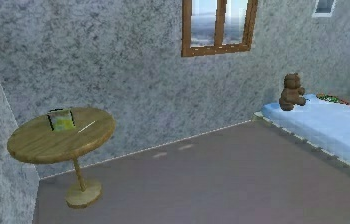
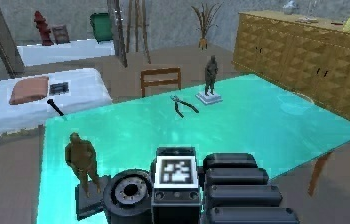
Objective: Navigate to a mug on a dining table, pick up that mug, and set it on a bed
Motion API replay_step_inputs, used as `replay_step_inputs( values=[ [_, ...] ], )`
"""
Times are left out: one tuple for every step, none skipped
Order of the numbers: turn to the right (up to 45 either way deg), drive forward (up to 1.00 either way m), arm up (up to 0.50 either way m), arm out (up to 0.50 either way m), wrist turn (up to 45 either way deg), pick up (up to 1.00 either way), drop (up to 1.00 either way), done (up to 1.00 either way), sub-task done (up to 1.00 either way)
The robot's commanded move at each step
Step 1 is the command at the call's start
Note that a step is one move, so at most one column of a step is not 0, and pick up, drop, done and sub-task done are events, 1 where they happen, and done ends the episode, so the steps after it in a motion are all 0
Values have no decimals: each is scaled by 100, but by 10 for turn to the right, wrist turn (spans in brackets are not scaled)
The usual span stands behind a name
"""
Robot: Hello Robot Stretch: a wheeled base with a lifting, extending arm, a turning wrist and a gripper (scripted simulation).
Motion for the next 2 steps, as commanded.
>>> replay_step_inputs(
  values=[
    [0,30,0,0,0,0,0,0,0],
    [-180,0,0,0,0,0,0,0,0]
  ],
)
